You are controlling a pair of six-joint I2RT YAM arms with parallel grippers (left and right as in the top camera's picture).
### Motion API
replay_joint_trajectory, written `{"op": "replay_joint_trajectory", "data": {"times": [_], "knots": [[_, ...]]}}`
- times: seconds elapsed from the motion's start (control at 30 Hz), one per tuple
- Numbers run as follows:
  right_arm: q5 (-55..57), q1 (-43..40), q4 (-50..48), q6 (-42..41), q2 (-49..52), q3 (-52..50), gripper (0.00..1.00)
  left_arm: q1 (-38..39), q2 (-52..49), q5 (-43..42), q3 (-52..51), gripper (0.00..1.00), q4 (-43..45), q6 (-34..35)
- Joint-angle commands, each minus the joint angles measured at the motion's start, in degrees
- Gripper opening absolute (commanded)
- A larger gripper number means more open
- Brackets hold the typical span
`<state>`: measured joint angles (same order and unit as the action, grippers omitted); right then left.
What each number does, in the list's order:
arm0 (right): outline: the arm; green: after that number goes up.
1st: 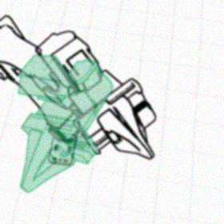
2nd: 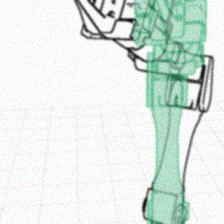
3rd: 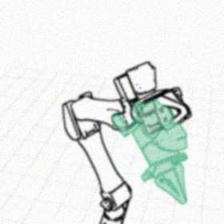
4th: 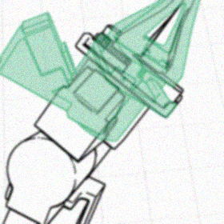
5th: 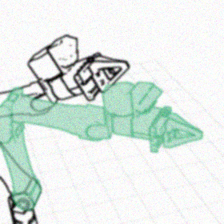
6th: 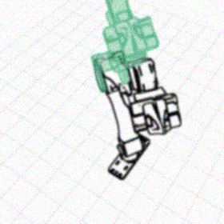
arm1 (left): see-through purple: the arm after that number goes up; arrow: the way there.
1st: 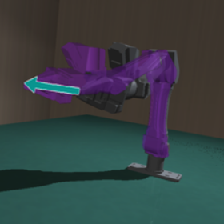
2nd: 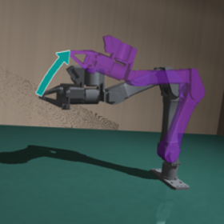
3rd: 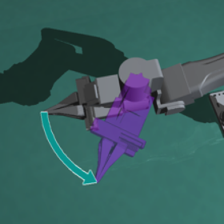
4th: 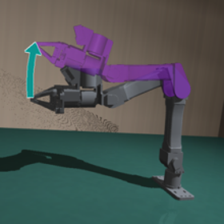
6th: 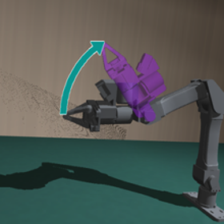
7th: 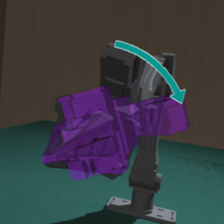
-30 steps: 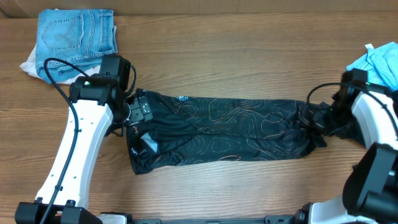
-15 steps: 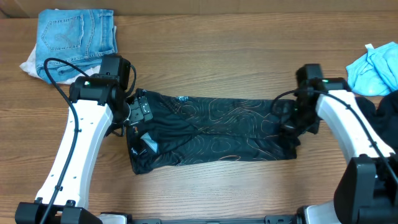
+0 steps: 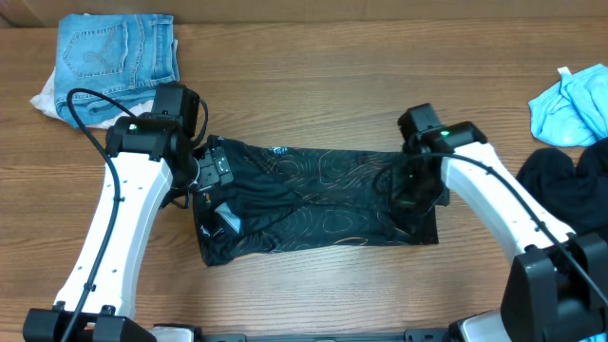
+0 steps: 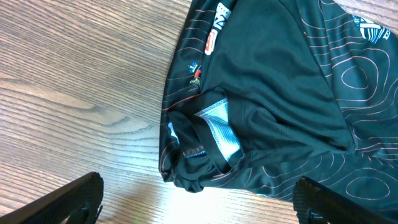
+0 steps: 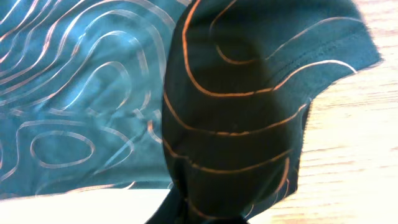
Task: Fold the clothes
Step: 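Fold the strip's right end leftward toward the center with the right gripper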
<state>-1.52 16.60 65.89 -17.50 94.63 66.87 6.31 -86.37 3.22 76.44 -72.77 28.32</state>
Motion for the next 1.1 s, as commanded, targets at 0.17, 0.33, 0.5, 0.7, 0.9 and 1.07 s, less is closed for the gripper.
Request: {"op": "replay_joint_trajectory", "data": {"times": [0.17,0.33,0.5,0.7,0.9,1.07], "knots": [[-4.2,4.6,-2.2,-1.5,-1.3,1.3,0.45,0.2,0.1,-0.3,0.1,1.0,0.0,-1.1],[0.5,3.7,-2.1,-4.6,-1.3,1.8,0.52,0.2,0.1,-0.3,0.1,1.0,-0.3,-1.1],[6.2,-2.4,0.2,-6.7,-1.3,3.3,0.68,0.2,0.1,-0.3,0.1,1.0,-0.7,-1.1],[-0.3,-12.4,-3.9,-0.1,-1.3,2.4,0.71,0.2,0.1,-0.3,0.1,1.0,-0.6,-1.1],[-7.6,-15.9,-10.2,6.1,-0.5,-0.8,0.72,0.2,0.1,-0.3,0.1,1.0,-0.7,-1.1],[-7.5,-16.4,-13.6,8.4,0.6,-4.0,0.73,0.2,0.1,-0.3,0.1,1.0,-1.0,-1.1]]}}
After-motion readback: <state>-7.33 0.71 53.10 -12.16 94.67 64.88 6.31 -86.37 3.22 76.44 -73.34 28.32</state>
